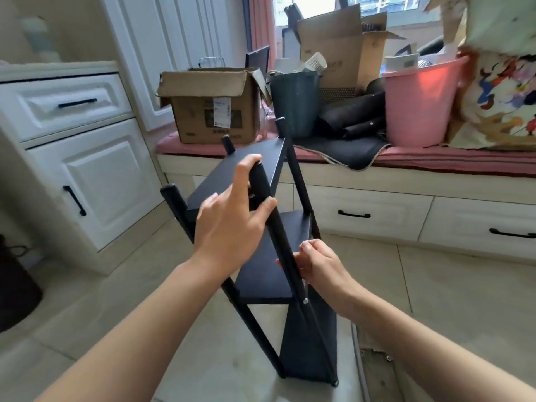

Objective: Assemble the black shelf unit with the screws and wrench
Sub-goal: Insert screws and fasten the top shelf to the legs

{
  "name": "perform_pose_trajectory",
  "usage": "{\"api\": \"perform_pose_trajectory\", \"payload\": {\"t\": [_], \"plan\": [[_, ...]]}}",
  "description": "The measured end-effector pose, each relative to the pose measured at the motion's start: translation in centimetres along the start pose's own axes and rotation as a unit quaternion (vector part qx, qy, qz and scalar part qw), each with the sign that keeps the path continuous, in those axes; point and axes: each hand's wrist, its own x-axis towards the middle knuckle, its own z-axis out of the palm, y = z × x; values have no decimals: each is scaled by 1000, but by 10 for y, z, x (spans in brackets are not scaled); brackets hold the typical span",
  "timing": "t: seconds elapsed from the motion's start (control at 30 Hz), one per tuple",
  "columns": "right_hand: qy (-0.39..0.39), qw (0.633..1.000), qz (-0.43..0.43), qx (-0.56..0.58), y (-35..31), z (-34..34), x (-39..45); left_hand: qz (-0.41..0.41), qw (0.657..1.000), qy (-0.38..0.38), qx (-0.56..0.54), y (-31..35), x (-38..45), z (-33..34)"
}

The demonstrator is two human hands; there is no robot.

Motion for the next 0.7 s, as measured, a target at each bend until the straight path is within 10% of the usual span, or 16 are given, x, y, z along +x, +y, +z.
{"api": "perform_pose_trajectory", "payload": {"t": [0.7], "plan": [[-66,982,15,-176,63,133,73,-246,935,95,-237,-217,-80,-31]]}}
